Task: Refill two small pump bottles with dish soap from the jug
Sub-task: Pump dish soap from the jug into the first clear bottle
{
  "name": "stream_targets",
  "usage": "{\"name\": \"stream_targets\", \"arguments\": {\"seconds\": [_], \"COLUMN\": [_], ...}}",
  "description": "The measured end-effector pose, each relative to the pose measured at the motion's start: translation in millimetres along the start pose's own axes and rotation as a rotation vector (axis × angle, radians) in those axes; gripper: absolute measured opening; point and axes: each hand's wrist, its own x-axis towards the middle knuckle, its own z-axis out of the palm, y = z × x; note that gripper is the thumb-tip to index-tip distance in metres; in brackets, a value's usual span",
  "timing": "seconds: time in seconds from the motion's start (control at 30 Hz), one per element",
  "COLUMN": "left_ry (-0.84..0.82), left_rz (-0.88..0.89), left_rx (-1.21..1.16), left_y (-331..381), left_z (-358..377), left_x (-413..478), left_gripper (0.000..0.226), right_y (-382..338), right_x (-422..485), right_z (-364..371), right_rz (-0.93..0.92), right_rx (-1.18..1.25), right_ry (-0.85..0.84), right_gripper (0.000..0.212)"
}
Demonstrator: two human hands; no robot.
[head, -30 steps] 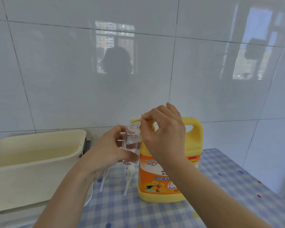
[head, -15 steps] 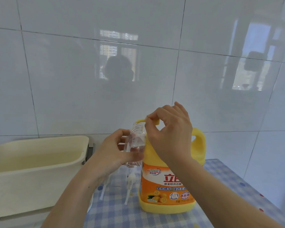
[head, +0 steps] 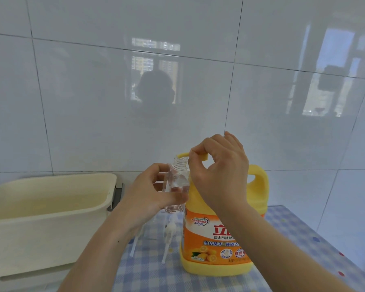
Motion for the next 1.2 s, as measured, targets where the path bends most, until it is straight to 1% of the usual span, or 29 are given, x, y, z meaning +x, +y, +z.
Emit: {"name": "stream_targets", "arguments": {"seconds": [0.13,0.33,0.47,0.63,0.8,1.13,1.2], "left_ry": [0.013,-0.003,-0.013,-0.017,-0.008,0.012,0.020], "left_rz": [-0.016,-0.029,-0.044,-0.047,-0.050,-0.039,-0.035], "left_rx": [-0.041,-0.054,-0.048,-0.025,0.008,0.040,0.049], "left_y": [-1.0,-2.9,-4.7,-5.6,-3.8,-3.2,-3.4], "left_z": [1.5,1.4,-1.2,-1.4,-0.6,-0.7,-0.4], "left_x": [0.0,0.0,0.1,-0.7,0.1,1.1,1.4], "left_gripper": [0.056,0.055,0.063,0.052,0.052,0.060,0.058], "right_y": [4.2,8.2,10.7,10.0,7.8,6.6,5.2], "right_x": [-1.1,-8.5,-16.2,-23.9,-23.1,-21.9,-19.9], "right_z": [2.3,6.1,7.8,6.4,4.0,4.9,4.2], "right_rz": [-0.002,-0.026,-0.034,-0.033,-0.029,-0.010,0.001], "right_rx": [0.010,0.024,0.042,0.045,0.043,0.049,0.049], "right_ry": [0.004,-0.003,0.013,-0.005,-0.009,0.004,0.001], "right_gripper": [0.014,0.014,0.015,0.013,0.012,0.015,0.015]}}
